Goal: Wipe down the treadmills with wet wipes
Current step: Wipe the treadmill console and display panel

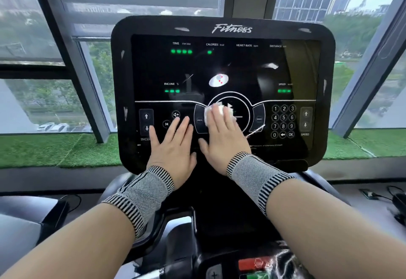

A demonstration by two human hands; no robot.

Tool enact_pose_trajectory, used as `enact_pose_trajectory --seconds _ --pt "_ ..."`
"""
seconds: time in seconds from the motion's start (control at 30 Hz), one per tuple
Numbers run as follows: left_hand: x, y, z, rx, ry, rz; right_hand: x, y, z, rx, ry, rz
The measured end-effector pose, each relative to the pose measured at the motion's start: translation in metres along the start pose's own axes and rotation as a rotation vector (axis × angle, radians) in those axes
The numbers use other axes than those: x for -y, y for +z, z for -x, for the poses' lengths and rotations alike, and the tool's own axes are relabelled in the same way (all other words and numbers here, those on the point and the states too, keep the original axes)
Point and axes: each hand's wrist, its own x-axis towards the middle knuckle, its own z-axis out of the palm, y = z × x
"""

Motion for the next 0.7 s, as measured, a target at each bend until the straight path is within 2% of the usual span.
enact_pose_trajectory --seconds 0.07,0.17,0.2,0.3,0.4,0.43,0.53,0.63,0.7 --pt "0.001 -0.001 -0.002 0.004 -0.027 -0.010 -0.004 -0.001 -0.001 0.040 -0.143 0.055" --pt "0.001 -0.004 0.000 -0.004 -0.054 -0.022 -0.015 -0.009 -0.012 -0.049 0.075 -0.041" --pt "0.000 -0.004 0.001 0.005 -0.064 -0.028 -0.013 -0.010 -0.013 -0.037 0.067 -0.050" --pt "-0.002 -0.004 0.001 0.022 -0.084 -0.056 -0.009 -0.003 -0.009 -0.002 -0.168 0.049" --pt "-0.006 -0.003 0.000 0.015 -0.101 -0.067 -0.017 -0.009 -0.013 -0.035 0.005 -0.015" --pt "-0.007 -0.002 0.000 0.021 -0.104 -0.072 -0.016 -0.009 -0.012 -0.015 -0.002 -0.018" --pt "-0.007 0.001 0.004 0.040 -0.101 -0.071 -0.010 0.000 0.001 0.047 -0.184 0.025" --pt "-0.007 -0.001 0.005 0.021 -0.090 -0.059 -0.012 0.002 0.012 0.026 -0.052 -0.007" --pt "-0.004 -0.001 0.004 0.032 -0.067 -0.069 -0.011 0.010 0.019 0.087 -0.170 0.049"
